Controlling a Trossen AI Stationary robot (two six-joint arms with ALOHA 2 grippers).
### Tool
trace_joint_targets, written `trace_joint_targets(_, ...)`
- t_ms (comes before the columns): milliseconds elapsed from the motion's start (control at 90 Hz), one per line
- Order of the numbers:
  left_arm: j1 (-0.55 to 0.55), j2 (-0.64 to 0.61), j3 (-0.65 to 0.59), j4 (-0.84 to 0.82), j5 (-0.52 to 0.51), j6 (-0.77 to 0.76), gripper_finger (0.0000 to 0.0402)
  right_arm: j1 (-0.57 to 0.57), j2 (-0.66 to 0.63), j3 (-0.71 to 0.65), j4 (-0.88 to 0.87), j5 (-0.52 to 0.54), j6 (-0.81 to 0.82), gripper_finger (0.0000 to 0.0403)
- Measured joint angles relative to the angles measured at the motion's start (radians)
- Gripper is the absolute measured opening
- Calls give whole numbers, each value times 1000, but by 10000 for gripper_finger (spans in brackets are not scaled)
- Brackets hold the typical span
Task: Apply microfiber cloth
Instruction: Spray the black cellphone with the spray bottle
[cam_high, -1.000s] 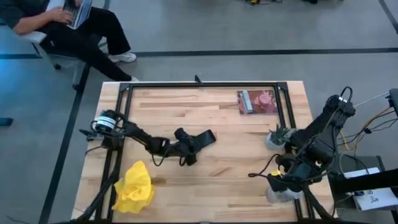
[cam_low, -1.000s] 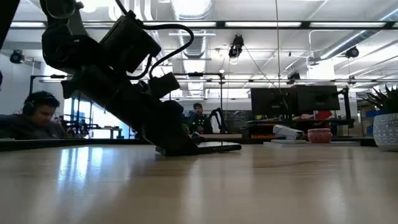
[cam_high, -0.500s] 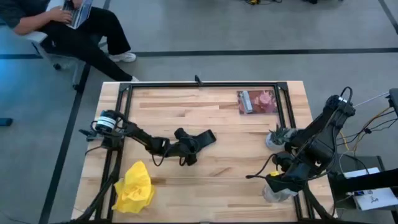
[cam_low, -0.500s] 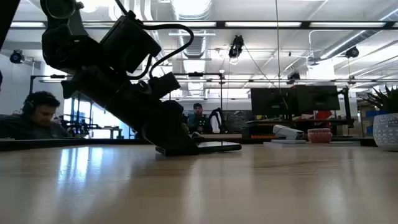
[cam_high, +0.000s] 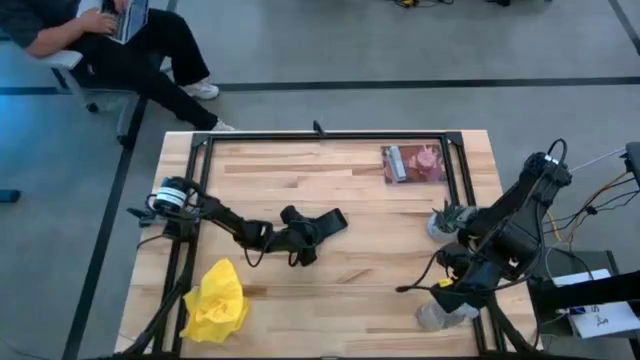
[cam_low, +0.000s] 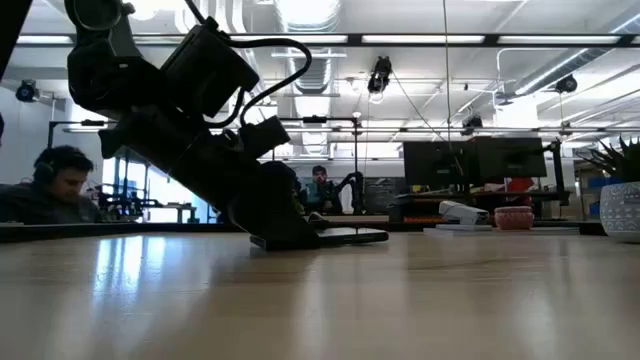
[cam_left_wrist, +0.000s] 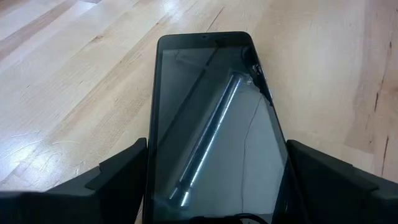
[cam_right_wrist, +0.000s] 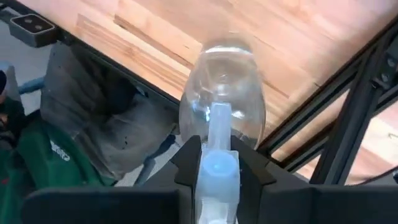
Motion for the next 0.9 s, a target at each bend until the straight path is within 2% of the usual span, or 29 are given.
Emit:
trace_joint_targets(167,0,0,0,0,0,0,328,-14,1,9,-32,47,-54,47)
trace_joint_targets(456,1,0,0,0,0,0,328,-119,8,35,-61,145,-232,35)
trace_joint_targets(744,4,-1,0,0,-3,0,328,-275,31,42,-60,200,-560,35)
trace_joint_targets(900,5,-1,0,1,-5,15,328,-357,78,105,-73,306,-820,37)
